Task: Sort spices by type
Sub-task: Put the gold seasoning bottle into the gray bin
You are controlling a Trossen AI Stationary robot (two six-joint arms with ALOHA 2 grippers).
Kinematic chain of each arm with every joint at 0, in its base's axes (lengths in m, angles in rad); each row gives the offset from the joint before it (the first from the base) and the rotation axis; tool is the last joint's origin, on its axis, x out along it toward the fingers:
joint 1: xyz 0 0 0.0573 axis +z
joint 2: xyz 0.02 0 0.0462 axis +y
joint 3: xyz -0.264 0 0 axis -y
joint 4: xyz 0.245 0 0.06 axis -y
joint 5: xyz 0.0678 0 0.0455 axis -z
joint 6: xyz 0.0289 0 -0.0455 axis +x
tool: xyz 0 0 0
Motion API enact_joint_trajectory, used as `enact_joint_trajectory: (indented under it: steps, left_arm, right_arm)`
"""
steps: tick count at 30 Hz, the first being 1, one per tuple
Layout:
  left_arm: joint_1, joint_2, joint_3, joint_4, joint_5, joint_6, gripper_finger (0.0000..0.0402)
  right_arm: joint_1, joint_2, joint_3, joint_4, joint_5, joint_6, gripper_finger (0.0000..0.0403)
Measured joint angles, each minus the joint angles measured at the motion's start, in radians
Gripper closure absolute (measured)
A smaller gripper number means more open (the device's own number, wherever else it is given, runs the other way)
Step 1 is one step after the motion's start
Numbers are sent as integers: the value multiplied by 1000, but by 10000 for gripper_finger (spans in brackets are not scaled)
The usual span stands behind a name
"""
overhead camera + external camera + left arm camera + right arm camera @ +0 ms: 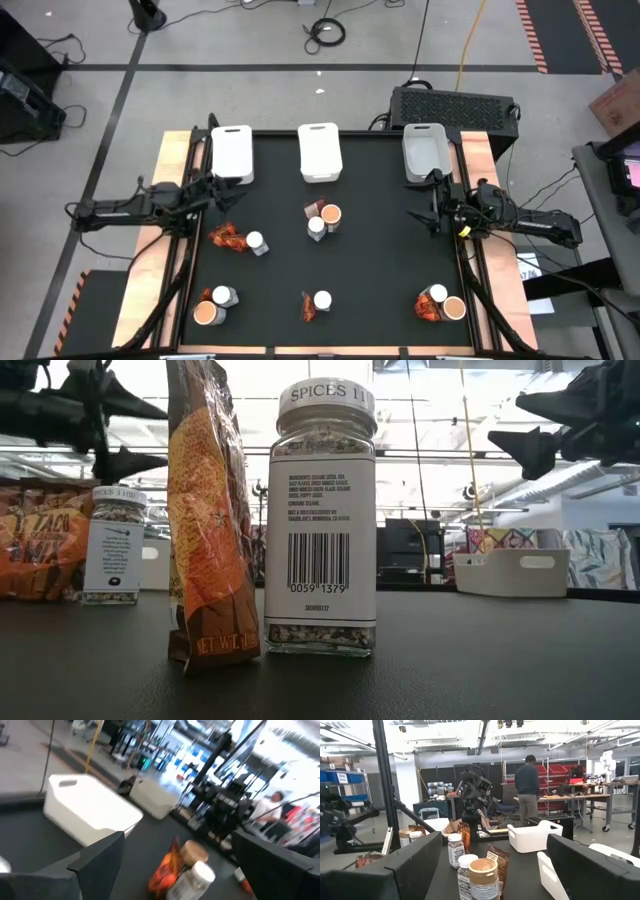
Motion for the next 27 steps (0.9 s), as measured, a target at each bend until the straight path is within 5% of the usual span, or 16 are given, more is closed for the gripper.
enact_joint_trajectory:
  steps: [6,14,19,27]
  left_arm:
    - [0,203,0,289,31,123,34]
    - [0,469,168,227,138,246,34]
    - [0,542,243,154,150,406,34]
    - [0,551,243,90,129,533,34]
  right_arm:
    - [4,1,2,-6,-1,76,46]
    - [3,102,139,-71,11,79,46]
    - [3,295,290,-132,111,49,46]
    - [3,730,583,-250,111,-30,46]
